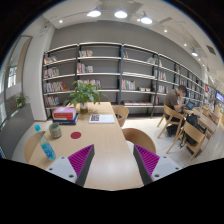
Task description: Pour water
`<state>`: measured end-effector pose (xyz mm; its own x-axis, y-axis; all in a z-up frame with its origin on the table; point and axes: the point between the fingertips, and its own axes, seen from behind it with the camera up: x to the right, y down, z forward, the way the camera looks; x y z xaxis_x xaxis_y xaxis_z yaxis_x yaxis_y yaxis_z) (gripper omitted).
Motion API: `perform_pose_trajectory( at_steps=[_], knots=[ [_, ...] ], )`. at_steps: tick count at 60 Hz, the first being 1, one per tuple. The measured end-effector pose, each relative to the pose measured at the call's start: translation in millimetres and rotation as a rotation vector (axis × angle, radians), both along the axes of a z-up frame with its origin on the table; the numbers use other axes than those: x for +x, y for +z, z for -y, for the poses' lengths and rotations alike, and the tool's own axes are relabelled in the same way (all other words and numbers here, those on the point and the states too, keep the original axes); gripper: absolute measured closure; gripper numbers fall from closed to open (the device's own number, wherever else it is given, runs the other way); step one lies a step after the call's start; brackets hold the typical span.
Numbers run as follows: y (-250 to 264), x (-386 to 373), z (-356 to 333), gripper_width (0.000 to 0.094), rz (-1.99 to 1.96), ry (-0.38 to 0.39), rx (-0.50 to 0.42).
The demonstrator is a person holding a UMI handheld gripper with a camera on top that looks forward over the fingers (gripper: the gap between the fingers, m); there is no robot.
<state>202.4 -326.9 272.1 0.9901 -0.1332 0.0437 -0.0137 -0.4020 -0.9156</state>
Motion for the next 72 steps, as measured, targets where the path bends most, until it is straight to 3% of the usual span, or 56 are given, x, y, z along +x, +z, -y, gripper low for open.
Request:
perform_pose_trajectory(
  at_steps=[12, 22, 27, 35, 48, 54, 58, 64, 72],
  knots=[
    [-38, -81, -4, 0.0129, -0.011, 0.151, 0.013],
    [-105, -218, -9, 0.0115, -0.057, 0.300, -0.012],
    [-120, -276, -21, 0.0099, -0.064, 0.336, 0.001],
    [-138, -335, -69, 0.0094, -0.068, 0.320, 0.048],
    [-163, -355, -166, 0.0109, -0.017, 0.196, 0.091],
    [-158, -357, -193, 0.0212, -0.008, 0.195, 0.139],
    [-163, -361, -202, 0.0365, -0.017, 0.203, 0.152],
    [-160, -360, -208, 0.0400, 0.006, 0.180, 0.207],
    [-157, -358, -203, 0.0508, 0.035, 0.160, 0.210]
  ],
)
